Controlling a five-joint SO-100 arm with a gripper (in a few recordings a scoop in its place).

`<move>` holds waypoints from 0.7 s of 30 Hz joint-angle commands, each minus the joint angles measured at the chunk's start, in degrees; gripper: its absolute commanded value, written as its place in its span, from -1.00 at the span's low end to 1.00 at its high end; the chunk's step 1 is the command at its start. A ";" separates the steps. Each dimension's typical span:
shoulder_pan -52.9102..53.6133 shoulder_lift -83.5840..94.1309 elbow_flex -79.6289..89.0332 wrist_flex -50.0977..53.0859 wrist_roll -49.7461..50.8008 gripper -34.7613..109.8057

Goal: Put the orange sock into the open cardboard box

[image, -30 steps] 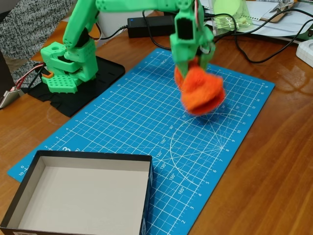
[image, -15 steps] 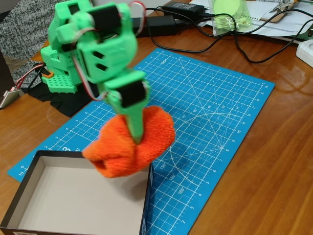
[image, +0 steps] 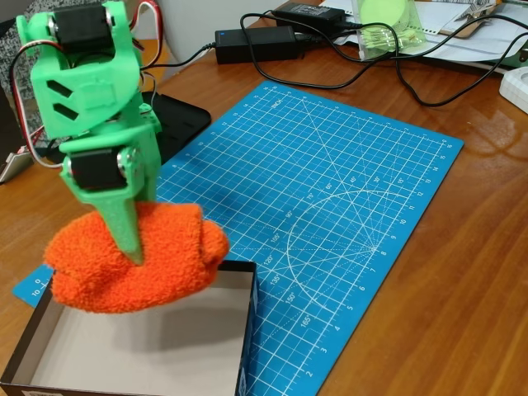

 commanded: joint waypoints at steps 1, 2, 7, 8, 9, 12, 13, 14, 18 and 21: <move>2.72 -0.79 2.20 0.79 1.93 -0.52; 2.99 -1.76 2.37 0.79 2.02 -0.52; 2.37 -5.45 2.90 0.79 0.35 -0.52; 2.37 -5.19 3.78 0.79 0.26 -0.52; 2.37 -4.48 5.01 0.79 0.35 -0.52; 3.08 -2.72 6.15 0.79 0.88 -0.52; 3.08 -2.29 6.15 0.79 0.70 -0.52; 3.08 -2.02 5.89 0.88 0.26 -0.52; 3.34 -0.97 8.44 0.53 -0.97 -0.52; 2.37 11.25 30.50 -11.51 -1.32 -0.52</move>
